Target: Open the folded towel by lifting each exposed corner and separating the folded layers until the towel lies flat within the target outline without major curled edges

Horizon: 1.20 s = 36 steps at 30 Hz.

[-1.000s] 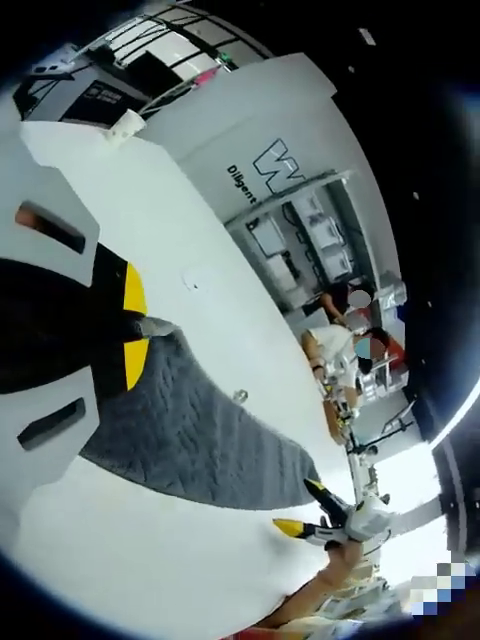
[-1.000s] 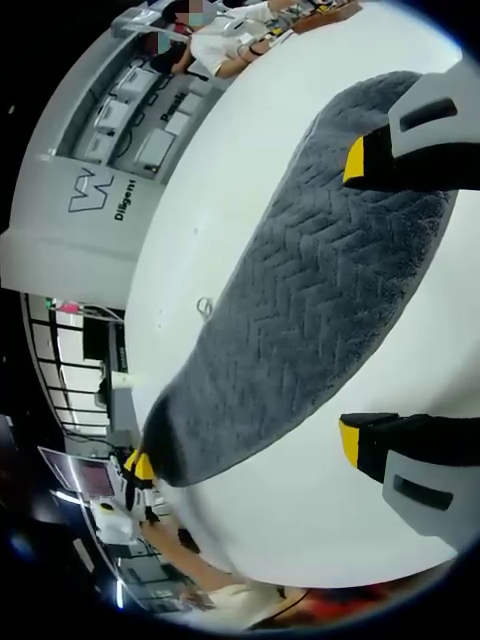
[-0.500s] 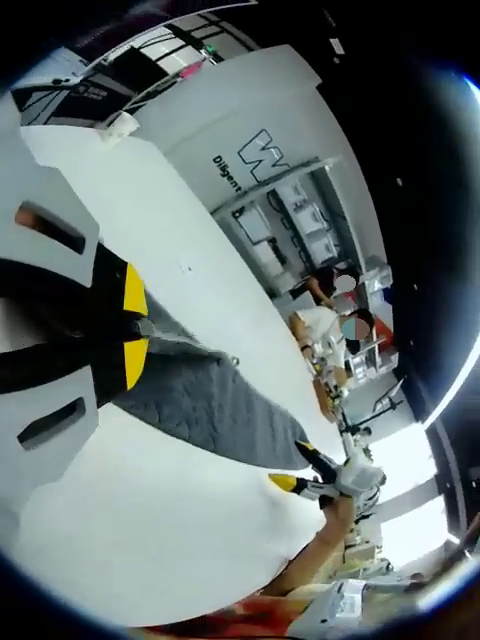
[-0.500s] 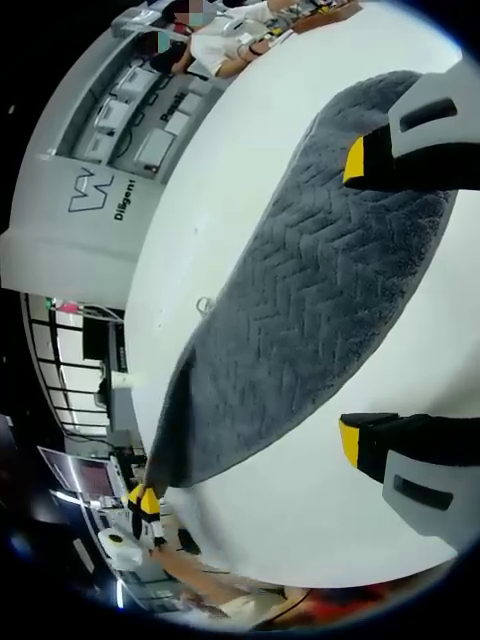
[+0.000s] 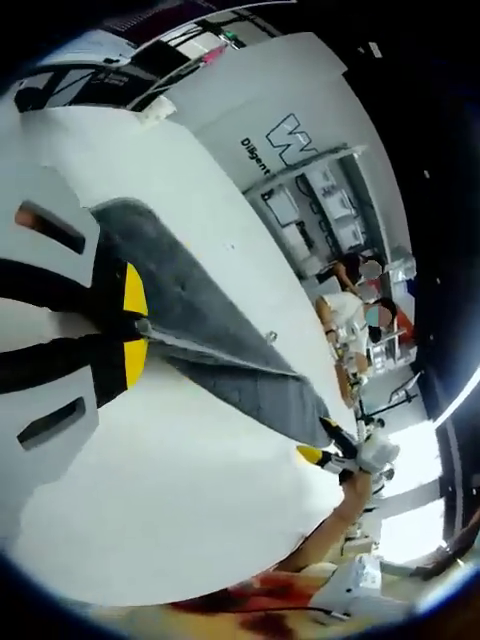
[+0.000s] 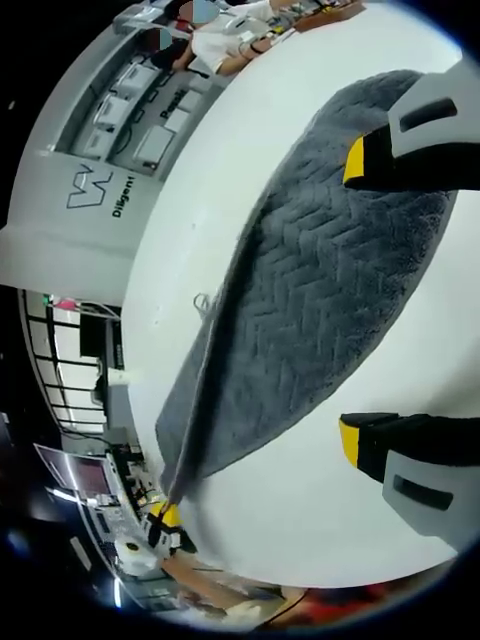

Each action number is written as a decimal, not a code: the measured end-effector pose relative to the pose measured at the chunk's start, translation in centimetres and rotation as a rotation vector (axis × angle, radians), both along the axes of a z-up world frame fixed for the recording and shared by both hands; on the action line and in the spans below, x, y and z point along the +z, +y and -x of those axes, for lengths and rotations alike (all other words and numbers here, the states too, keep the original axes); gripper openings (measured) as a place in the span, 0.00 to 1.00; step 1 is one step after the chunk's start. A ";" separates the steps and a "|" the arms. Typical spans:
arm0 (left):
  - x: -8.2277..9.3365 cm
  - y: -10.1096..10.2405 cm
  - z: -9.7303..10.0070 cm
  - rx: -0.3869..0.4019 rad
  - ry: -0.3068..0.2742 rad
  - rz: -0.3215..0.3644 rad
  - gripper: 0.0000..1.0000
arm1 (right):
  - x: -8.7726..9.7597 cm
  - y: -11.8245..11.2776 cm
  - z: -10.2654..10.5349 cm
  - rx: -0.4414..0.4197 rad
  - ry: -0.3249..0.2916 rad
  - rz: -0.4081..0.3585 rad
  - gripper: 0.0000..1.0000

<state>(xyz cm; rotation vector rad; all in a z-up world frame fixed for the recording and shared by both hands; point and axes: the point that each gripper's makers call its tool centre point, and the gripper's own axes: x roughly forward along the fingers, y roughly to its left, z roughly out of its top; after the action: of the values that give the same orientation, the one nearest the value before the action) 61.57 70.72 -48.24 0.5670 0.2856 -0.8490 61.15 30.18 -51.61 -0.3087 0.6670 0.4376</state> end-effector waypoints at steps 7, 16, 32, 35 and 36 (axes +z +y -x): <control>-2.0 0.6 0.2 -0.009 0.059 -0.091 0.04 | -0.1 0.2 0.2 0.007 0.004 0.003 0.91; -3.2 0.2 0.5 0.001 0.148 -0.003 0.21 | 0.0 0.2 0.3 0.009 -0.001 0.003 0.91; 2.3 -1.2 -0.4 0.062 0.128 0.239 1.00 | 0.4 0.4 0.4 0.016 -0.013 0.002 0.91; 3.0 -2.5 -1.1 0.056 0.140 0.295 1.00 | 0.4 0.5 0.4 0.018 -0.011 0.002 0.91; 3.2 -2.7 -1.5 0.056 0.136 0.305 1.00 | 0.4 0.5 0.4 0.018 -0.011 0.003 0.91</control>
<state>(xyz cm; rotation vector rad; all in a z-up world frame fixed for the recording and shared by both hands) 63.06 68.00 -45.02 0.2166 0.2880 -0.8591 60.76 30.65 -51.25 -0.3198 0.6545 0.4519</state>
